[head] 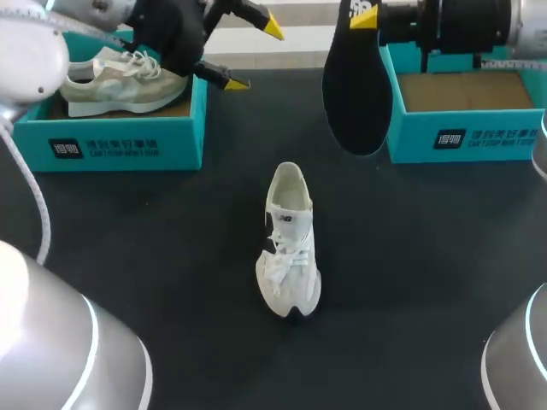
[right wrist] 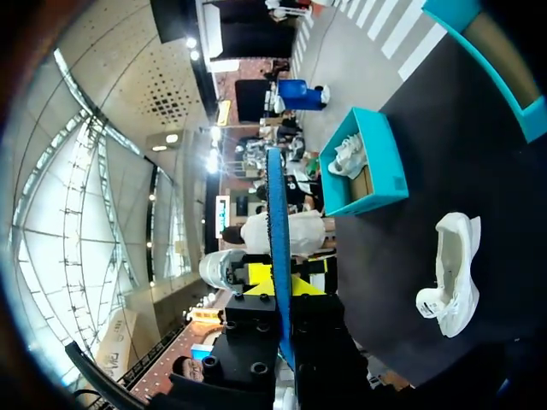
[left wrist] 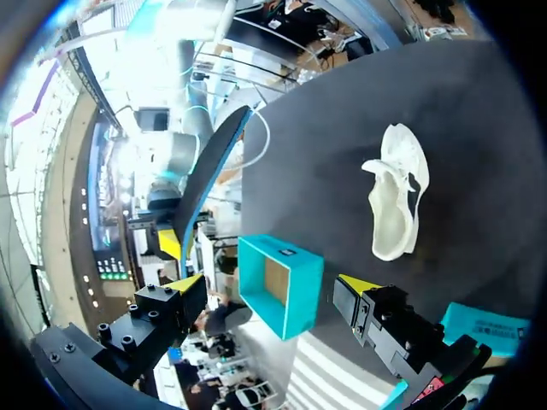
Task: Take the shoe out of the shoebox, open the shoe tongue, remove and reinsert the insole, then place the shoe into the shoebox
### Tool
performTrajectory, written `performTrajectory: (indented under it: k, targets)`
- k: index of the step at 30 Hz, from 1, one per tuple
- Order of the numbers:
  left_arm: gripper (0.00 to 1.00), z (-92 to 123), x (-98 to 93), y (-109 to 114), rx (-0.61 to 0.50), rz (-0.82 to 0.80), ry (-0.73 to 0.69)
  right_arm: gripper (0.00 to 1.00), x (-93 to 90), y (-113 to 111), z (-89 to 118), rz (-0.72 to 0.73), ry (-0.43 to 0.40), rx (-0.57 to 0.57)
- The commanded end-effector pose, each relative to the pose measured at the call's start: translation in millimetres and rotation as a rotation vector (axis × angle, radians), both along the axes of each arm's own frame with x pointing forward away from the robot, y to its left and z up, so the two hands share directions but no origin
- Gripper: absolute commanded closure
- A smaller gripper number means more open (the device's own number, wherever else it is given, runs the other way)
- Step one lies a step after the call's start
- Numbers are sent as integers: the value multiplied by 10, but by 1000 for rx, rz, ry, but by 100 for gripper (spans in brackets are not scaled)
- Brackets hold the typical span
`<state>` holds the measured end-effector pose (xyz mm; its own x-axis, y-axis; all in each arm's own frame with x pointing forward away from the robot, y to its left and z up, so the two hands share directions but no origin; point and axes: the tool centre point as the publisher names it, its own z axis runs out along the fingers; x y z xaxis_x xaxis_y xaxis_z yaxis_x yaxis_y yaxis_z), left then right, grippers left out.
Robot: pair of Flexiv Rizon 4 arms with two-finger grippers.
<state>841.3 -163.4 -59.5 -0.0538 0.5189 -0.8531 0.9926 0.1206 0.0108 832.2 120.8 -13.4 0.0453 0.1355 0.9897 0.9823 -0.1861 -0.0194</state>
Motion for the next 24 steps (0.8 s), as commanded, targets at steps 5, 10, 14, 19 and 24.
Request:
performTrajectory:
  k: [5, 10, 14, 19, 24]
  targets:
    - [0, 47, -32, -108, -402, -92, -84, 100, 144, 119, -162, -69, 76, 89]
    - [0, 85, -21, -168, -446, -110, -74, 100, 258, 261, -231, -99, 122, 146]
    - [0, 92, -33, -246, -476, -117, -73, 100, 334, 378, -266, -84, 154, 164]
    - [0, 38, -77, -341, -492, -123, -67, 100, 405, 519, -304, -57, 186, 184]
    - [0, -4, -137, -396, -504, -140, -52, 100, 457, 593, -353, -40, 210, 186]
